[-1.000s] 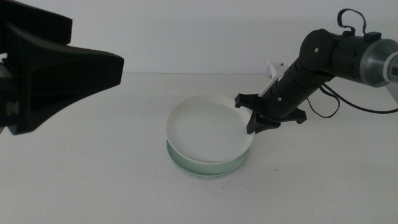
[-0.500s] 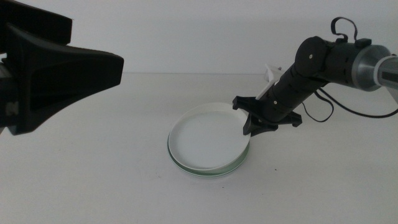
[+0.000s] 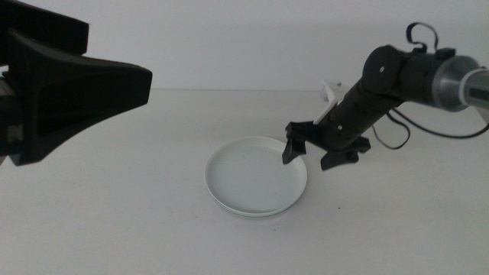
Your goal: Stack the three bowls on top of each other.
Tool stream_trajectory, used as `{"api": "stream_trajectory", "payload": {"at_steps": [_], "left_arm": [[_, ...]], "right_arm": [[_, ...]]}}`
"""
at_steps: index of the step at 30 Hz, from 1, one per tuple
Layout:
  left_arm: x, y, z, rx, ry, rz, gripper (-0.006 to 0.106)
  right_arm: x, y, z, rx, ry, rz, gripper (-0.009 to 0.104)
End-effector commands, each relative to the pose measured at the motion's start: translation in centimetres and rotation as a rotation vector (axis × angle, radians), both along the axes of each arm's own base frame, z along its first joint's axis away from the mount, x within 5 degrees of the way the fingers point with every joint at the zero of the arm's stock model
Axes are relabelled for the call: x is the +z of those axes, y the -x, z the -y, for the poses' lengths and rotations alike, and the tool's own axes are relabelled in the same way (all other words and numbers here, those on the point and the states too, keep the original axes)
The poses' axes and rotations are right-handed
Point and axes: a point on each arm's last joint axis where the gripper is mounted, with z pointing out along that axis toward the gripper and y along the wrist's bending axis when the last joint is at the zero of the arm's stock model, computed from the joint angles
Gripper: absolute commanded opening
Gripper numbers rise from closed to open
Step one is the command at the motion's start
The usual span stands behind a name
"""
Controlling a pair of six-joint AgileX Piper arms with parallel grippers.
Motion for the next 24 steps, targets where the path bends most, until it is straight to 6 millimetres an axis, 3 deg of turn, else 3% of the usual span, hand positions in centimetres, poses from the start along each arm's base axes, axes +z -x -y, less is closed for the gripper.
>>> {"api": "stream_trajectory", "payload": {"at_steps": [1,7,10,12,15,19,24], "left_arm": [[0.0,0.0,0.0,0.005,0.009,-0.001,0.094],[0.0,0.0,0.0,0.005,0.009,-0.001,0.094],[0.0,0.0,0.0,0.005,0.009,-0.001,0.094],[0.0,0.0,0.0,0.005,0.009,-0.001,0.094],[0.0,0.0,0.0,0.005,0.009,-0.001,0.094],[0.0,0.0,0.0,0.005,0.009,-0.001,0.094],[0.0,0.0,0.0,0.005,0.009,-0.001,0.094]], "right_arm": [[2.9,0.0,0.9,0.042,-0.008,0.096,0.092],[12.5,1.9,6.5,0.003,-0.006,0.351,0.092],[17.4,4.7,9.6,-0.04,0.019,0.498,0.092],[19.3,6.9,11.0,-0.071,0.047,0.586,0.092],[20.5,11.1,12.2,-0.126,0.067,0.698,0.092],[20.0,15.2,12.8,-0.16,0.052,0.798,0.093],[19.6,16.3,12.9,-0.157,0.056,0.795,0.093]]}}
